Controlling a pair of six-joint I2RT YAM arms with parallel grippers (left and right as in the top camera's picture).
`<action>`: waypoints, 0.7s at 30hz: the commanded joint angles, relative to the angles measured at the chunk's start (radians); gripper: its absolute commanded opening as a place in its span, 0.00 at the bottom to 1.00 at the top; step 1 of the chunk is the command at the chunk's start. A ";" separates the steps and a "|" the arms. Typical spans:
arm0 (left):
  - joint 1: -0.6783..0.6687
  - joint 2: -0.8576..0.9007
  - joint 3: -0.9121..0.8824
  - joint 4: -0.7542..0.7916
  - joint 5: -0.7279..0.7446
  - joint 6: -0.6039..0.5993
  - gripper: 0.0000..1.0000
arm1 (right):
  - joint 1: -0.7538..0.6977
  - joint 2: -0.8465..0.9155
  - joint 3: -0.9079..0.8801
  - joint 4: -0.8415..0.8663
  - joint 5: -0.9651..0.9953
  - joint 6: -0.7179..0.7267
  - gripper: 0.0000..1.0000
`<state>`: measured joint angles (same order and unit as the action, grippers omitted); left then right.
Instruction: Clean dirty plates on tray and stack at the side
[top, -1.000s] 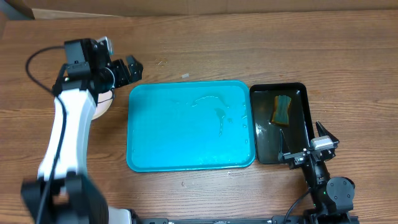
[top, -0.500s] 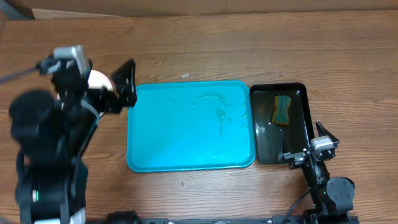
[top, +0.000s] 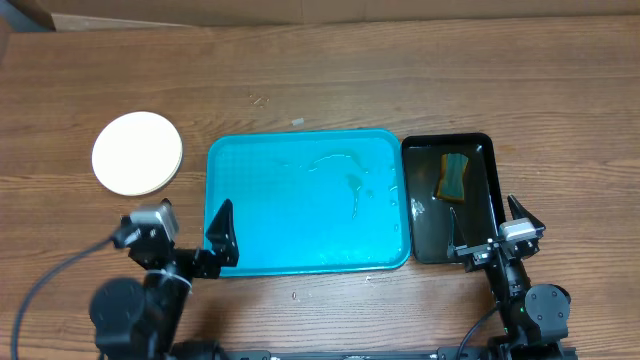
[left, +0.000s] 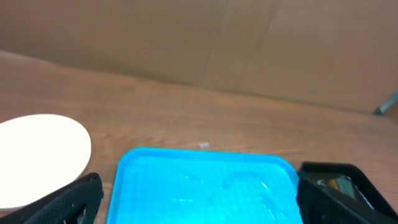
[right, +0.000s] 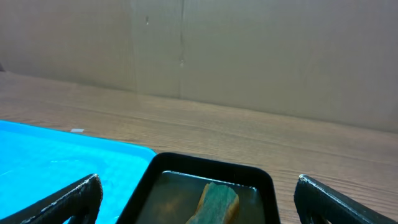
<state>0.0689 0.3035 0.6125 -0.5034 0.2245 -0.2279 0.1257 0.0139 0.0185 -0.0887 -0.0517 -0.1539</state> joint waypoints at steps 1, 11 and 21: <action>0.000 -0.121 -0.132 0.116 -0.025 0.022 1.00 | -0.003 -0.011 -0.011 0.008 0.006 0.000 1.00; -0.004 -0.301 -0.480 0.702 -0.026 -0.016 1.00 | -0.003 -0.011 -0.011 0.007 0.006 0.000 1.00; -0.004 -0.300 -0.608 0.630 -0.131 -0.016 1.00 | -0.003 -0.011 -0.011 0.007 0.006 0.000 1.00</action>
<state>0.0685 0.0158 0.0124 0.1474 0.1650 -0.2359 0.1257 0.0139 0.0185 -0.0891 -0.0513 -0.1547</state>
